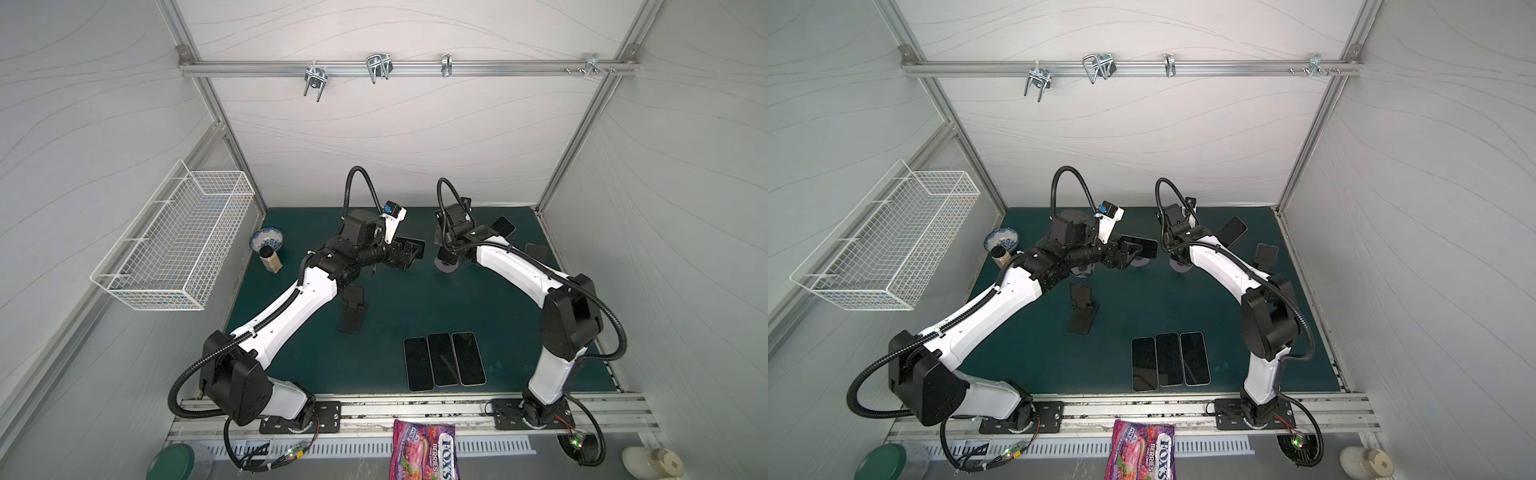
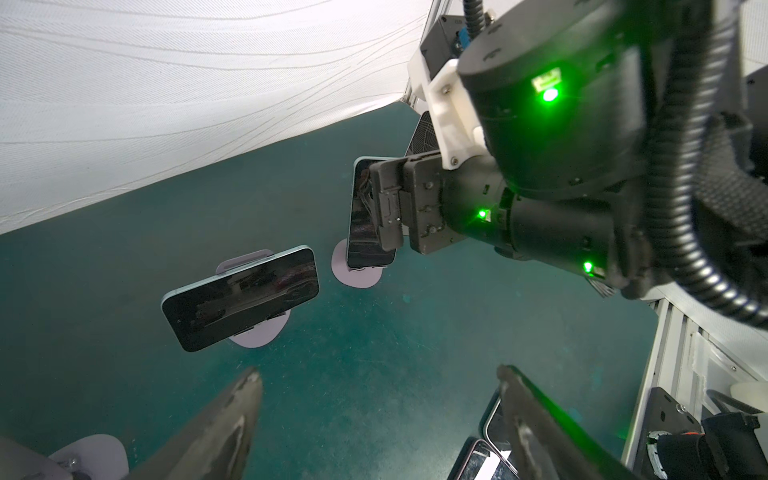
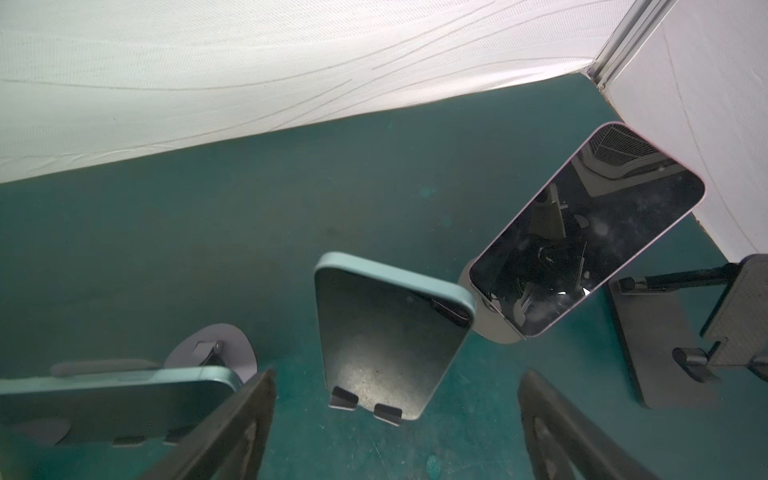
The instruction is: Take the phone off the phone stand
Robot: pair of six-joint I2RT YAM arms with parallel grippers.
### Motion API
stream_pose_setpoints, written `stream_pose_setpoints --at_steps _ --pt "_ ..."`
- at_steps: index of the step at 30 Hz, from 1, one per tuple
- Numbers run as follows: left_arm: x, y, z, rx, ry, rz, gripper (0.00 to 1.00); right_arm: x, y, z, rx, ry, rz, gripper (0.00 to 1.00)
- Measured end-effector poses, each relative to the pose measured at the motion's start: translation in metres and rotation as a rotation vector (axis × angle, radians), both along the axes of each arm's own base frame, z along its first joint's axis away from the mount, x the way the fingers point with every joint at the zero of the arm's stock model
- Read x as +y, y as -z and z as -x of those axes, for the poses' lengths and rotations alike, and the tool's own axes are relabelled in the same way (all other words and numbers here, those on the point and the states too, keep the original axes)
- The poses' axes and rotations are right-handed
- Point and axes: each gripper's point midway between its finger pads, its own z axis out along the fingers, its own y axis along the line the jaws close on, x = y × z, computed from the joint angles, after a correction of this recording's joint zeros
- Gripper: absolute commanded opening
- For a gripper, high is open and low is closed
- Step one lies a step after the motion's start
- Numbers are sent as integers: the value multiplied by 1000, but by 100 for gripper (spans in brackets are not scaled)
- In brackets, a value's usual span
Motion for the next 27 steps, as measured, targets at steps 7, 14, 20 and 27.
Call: stream_pose_setpoints --at_steps 7,14,20,27 --pt "0 0 0 7 -3 4 90 -1 -4 -7 -20 23 17 92" --pt "0 2 2 18 -3 1 90 -2 -2 -11 -26 38 33 92" --pt "0 6 4 30 -1 -8 90 3 11 -19 -10 41 45 92" --pt "-9 7 12 31 32 -19 90 5 16 -23 -8 57 39 92"
